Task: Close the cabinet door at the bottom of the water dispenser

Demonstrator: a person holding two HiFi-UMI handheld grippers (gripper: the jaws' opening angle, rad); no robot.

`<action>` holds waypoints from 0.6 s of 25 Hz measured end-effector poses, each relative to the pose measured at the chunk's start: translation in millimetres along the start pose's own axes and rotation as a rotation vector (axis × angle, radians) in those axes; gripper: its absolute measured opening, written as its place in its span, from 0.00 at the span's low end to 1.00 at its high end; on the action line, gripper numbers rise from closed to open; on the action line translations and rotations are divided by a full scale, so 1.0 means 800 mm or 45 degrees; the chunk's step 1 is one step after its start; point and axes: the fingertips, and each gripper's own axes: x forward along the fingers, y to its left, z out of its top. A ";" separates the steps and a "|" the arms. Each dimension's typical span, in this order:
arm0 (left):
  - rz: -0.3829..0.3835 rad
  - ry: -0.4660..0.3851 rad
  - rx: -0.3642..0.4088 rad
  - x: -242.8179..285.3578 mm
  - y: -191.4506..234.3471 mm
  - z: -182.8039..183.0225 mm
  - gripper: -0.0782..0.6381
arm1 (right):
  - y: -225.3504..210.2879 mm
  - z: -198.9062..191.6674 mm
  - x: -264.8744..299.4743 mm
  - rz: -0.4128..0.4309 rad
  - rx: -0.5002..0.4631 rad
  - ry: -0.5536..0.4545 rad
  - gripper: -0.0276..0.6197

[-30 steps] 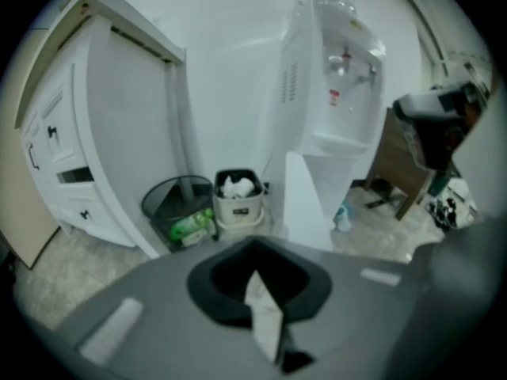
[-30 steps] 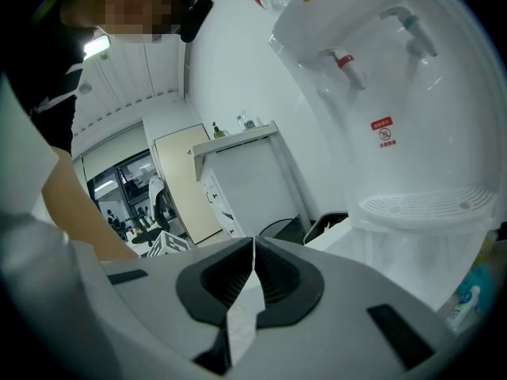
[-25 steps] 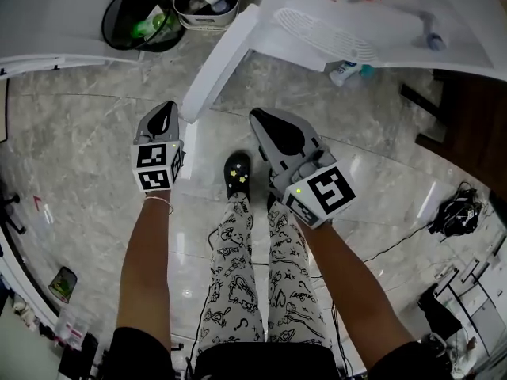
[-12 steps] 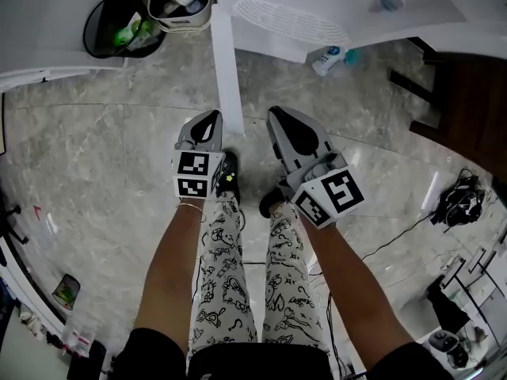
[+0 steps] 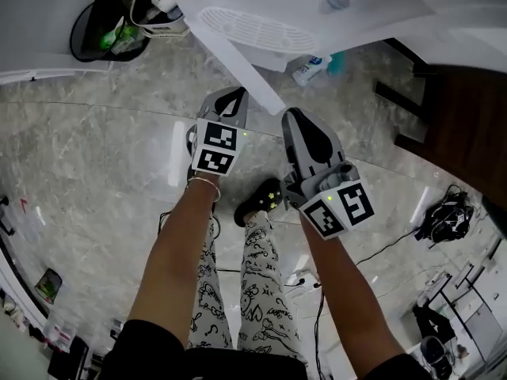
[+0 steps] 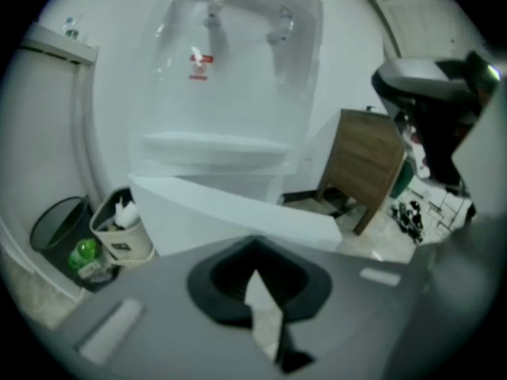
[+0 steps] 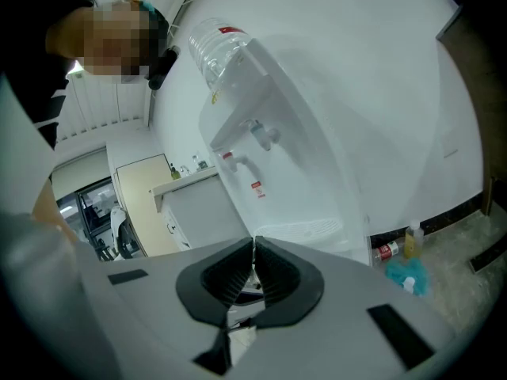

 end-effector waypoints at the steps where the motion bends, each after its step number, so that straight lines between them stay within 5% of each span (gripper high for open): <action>1: -0.002 -0.002 0.017 0.011 -0.004 0.008 0.10 | -0.006 0.007 -0.003 -0.001 0.008 -0.013 0.07; 15: -0.018 0.059 0.045 0.099 -0.013 0.071 0.11 | -0.071 0.061 -0.035 -0.038 0.047 -0.050 0.07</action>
